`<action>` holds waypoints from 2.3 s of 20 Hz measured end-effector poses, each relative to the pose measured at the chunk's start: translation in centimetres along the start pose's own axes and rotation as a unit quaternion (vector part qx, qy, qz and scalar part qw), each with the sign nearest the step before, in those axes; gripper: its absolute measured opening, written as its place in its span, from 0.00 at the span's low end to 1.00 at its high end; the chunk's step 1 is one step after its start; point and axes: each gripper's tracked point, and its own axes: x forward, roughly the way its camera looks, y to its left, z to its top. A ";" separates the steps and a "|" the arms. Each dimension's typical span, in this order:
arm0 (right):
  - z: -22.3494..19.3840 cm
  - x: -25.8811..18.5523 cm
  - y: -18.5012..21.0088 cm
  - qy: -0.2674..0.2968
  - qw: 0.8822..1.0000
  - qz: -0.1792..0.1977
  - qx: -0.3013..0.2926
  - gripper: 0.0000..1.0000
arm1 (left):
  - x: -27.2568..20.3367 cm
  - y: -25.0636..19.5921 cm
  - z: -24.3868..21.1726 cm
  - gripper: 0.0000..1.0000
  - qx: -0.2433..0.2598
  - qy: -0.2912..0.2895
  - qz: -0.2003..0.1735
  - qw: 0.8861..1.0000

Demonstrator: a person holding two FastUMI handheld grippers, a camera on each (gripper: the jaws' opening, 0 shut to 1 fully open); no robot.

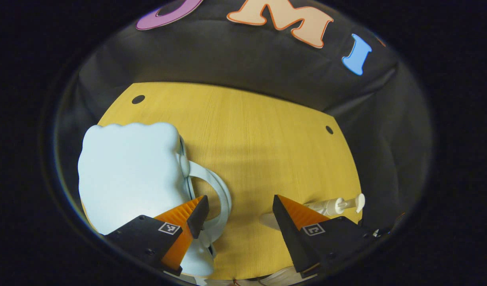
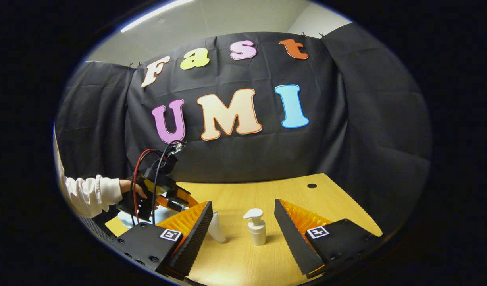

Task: First open the suitcase, pack the skin care products into it, and then close the suitcase.

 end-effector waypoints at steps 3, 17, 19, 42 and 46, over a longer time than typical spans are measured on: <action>-0.1 0.0 -0.4 0.000 1.000 -0.003 0.006 0.96 | 2.1 0.4 -0.9 0.95 -0.023 0.060 0.014 0.998; -0.1 -1.0 -3.4 -0.002 1.000 -0.030 -0.004 0.98 | 6.5 1.3 -4.1 0.78 -0.009 0.210 0.075 0.975; -0.1 -1.2 -3.8 -0.002 0.999 -0.034 -0.003 0.98 | 6.6 1.4 -4.9 0.68 -0.018 0.227 0.071 0.971; -0.4 -1.8 -4.1 0.000 0.999 -0.046 -0.013 0.98 | 5.7 2.8 -5.3 0.02 0.003 0.261 0.043 0.964; -0.6 -1.8 -4.0 0.002 0.999 -0.044 -0.015 0.98 | 5.0 2.1 -4.6 0.01 -0.007 0.238 -0.003 0.971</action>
